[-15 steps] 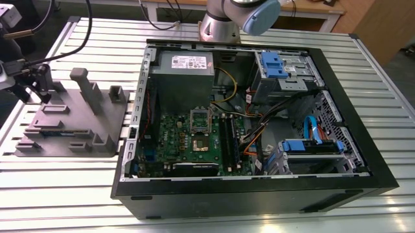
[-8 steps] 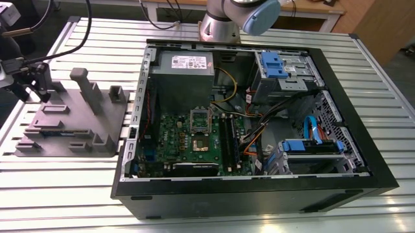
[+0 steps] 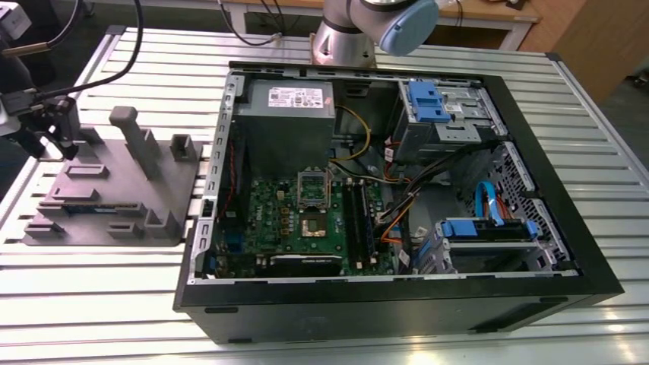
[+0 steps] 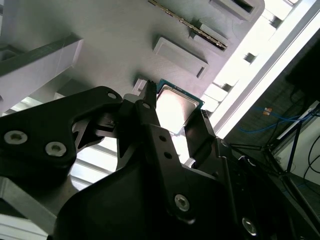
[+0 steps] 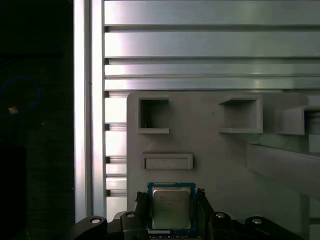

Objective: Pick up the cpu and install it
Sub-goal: 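Pick up the cpu and move it towards the insertion slot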

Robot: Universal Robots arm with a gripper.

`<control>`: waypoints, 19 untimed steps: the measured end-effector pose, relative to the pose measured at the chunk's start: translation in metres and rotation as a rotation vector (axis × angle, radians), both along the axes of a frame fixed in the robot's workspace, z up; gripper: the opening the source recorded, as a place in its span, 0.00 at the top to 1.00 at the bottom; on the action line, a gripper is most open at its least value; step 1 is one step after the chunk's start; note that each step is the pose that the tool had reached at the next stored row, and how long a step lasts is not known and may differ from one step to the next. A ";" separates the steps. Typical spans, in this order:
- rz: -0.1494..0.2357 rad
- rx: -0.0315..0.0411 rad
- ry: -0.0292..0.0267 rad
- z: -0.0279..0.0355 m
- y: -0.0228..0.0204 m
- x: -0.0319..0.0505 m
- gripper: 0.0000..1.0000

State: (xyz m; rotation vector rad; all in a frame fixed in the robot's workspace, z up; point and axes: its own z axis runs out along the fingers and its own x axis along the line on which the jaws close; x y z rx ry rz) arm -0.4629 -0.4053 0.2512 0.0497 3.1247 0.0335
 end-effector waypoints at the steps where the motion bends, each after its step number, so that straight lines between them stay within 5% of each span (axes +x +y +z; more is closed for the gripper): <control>1: 0.000 -0.0001 0.0000 0.0002 0.0000 0.0000 0.53; 19: 0.000 0.0000 -0.0001 0.0093 0.0000 0.0000 0.53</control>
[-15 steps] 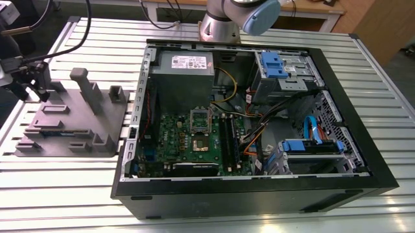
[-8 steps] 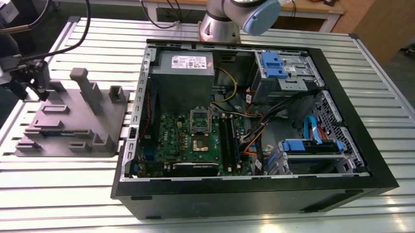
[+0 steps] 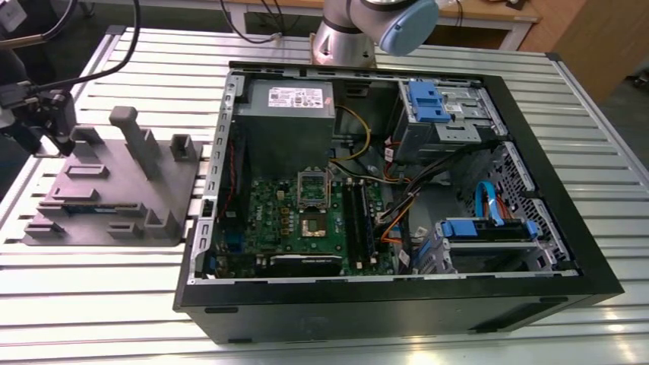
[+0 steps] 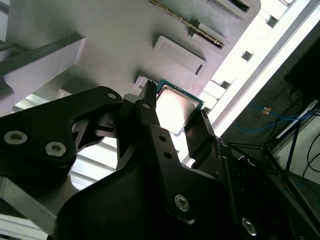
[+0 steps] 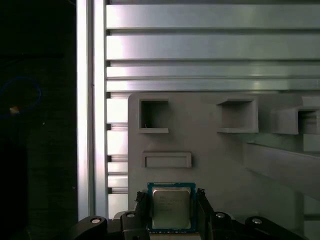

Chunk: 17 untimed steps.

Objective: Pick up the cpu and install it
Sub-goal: 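Pick up the cpu and move it towards the insertion slot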

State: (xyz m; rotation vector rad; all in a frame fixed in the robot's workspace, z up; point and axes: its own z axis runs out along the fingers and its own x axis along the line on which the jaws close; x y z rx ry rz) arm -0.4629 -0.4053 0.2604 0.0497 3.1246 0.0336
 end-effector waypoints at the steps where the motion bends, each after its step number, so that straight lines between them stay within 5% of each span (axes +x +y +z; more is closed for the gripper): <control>1: 0.000 0.0000 0.0001 0.0006 0.0000 0.0000 0.53; 17: 0.000 0.0000 0.0000 0.0090 0.0000 0.0000 0.53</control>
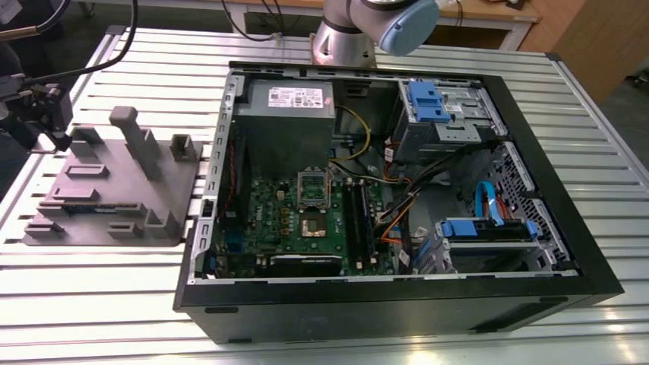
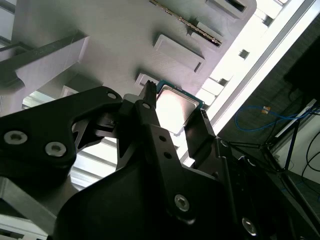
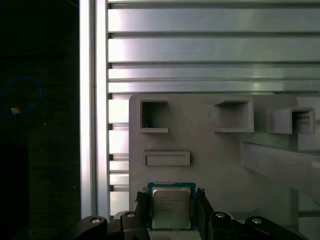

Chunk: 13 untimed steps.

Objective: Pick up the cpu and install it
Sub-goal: 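Pick up the cpu and move it towards the insertion slot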

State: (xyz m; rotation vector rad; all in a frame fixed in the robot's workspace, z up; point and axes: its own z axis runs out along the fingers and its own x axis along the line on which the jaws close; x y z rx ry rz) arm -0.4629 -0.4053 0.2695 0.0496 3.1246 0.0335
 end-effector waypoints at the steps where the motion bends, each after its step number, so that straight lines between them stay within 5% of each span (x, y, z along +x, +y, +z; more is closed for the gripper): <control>1: 0.000 0.0000 0.0000 0.0001 0.0000 0.0000 0.53; 13: 0.000 0.0001 0.0001 0.0055 0.0000 0.0000 0.53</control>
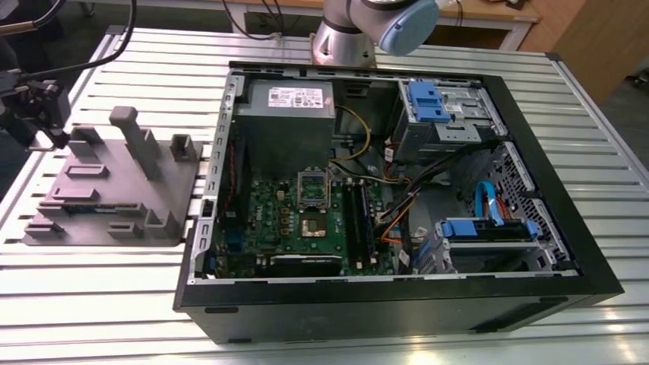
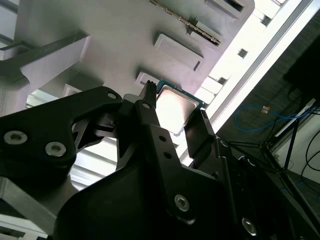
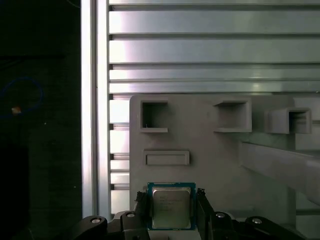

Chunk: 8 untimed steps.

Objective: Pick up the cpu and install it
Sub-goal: 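Pick up the cpu and move it towards the insertion slot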

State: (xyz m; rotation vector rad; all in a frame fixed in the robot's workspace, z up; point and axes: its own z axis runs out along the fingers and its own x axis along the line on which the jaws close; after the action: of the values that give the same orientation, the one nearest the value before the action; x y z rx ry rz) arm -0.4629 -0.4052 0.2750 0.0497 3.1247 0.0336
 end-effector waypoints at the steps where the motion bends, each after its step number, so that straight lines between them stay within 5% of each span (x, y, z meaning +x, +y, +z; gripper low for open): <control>1: 0.000 0.0000 0.0000 0.0006 0.0000 0.0000 0.53; 8: 0.000 0.0000 -0.0001 0.0049 0.0000 0.0000 0.53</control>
State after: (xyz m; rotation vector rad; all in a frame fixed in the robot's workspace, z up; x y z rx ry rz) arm -0.4629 -0.4053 0.2799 0.0496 3.1247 0.0336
